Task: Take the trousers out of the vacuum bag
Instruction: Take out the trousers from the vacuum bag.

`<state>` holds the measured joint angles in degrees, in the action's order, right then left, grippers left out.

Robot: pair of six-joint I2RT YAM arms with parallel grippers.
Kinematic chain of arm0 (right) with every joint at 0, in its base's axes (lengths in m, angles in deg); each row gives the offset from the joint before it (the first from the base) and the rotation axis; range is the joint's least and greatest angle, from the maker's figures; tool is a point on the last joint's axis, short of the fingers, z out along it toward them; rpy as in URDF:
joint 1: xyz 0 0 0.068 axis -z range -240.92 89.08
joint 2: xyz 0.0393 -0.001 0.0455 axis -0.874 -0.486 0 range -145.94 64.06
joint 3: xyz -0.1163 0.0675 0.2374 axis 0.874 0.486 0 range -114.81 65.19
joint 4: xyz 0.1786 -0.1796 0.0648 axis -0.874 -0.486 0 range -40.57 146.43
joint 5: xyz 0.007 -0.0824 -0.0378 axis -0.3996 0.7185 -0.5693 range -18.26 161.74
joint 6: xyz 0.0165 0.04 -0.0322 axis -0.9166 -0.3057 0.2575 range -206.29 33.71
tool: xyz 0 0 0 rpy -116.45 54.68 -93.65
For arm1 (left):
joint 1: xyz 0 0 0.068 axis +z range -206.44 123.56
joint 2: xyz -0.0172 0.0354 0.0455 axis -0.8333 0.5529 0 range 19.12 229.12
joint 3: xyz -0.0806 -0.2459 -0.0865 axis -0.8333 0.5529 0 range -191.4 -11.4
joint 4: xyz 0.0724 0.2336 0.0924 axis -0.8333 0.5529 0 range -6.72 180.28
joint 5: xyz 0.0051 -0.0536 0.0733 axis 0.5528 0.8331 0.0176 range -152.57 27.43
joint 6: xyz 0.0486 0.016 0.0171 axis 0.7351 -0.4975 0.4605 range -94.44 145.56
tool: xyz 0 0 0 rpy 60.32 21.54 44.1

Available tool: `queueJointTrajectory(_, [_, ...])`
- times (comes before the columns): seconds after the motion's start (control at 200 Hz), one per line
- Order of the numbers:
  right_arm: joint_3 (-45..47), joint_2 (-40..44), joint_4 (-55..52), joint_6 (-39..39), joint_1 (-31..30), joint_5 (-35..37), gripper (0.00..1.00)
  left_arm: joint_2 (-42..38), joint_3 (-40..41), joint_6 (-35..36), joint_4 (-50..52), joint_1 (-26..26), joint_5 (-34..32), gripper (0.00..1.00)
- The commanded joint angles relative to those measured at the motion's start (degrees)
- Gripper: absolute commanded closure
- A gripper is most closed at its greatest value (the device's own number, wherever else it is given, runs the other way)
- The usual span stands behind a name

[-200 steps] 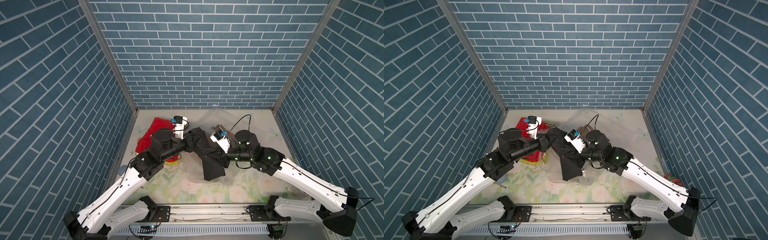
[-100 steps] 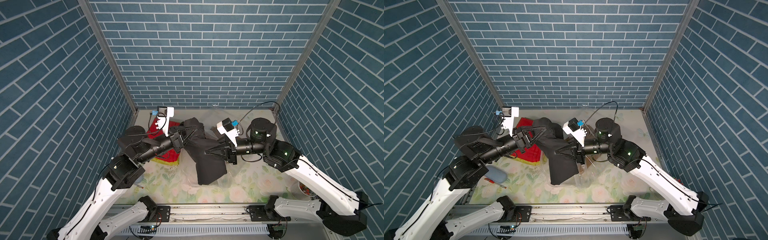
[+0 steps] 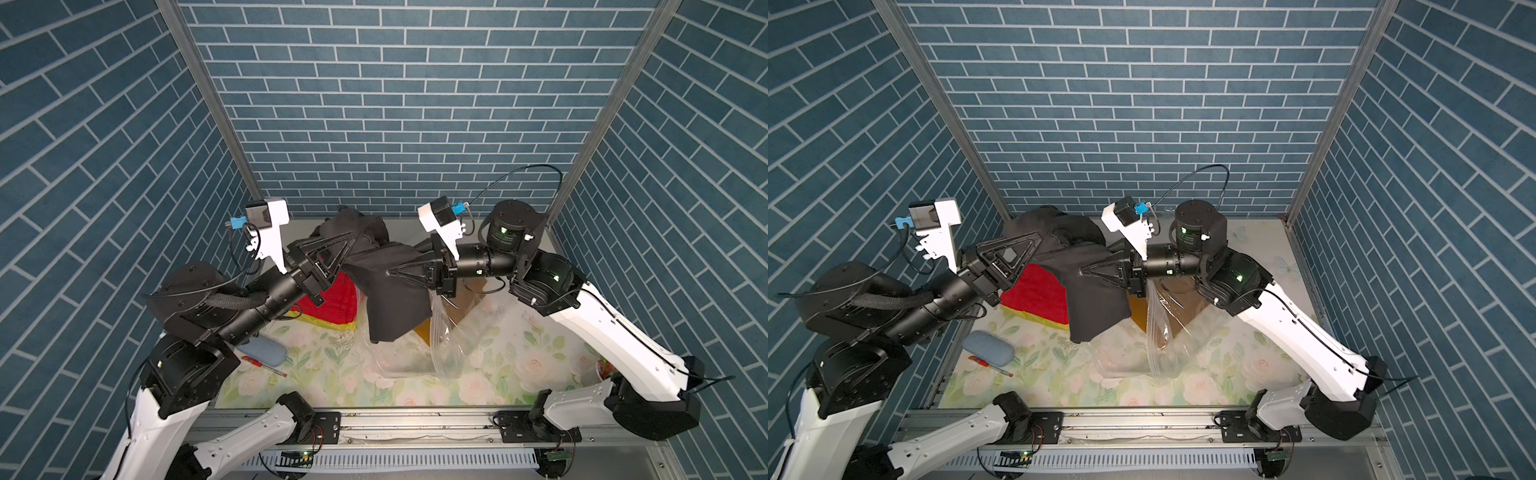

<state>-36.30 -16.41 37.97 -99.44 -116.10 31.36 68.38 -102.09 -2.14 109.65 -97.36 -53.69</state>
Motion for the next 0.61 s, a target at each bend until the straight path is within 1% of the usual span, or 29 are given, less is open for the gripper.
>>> queueJointTrajectory(0.0, [-8.2,-2.6,4.8,2.6,1.2,9.0,1.00,1.6,-3.6,4.1,2.5,0.0,-9.6,1.00])
queueJointTrajectory(0.125, [-17.1,-9.0,0.8,4.4,1.2,11.1,1.00,6.4,-7.3,6.3,4.7,0.0,-17.2,1.00])
queueJointTrajectory(0.28, [-30.8,-17.1,-4.8,6.8,1.2,14.7,1.00,11.5,-13.7,9.9,3.6,0.0,-22.3,1.00])
queueJointTrajectory(0.35, [-35.2,-20.2,-6.1,7.5,1.2,16.8,1.00,12.7,-15.2,11.5,2.0,0.0,-24.3,1.00])
queueJointTrajectory(0.43, [-37.8,-22.5,-6.3,8.3,1.3,18.9,1.00,13.4,-15.0,13.1,-0.5,0.1,-27.2,1.00])
queueJointTrajectory(0.6, [-38.2,-24.8,-5.3,9.8,1.7,22.7,1.00,14.3,-13.3,15.9,-3.3,0.4,-31.7,1.00])
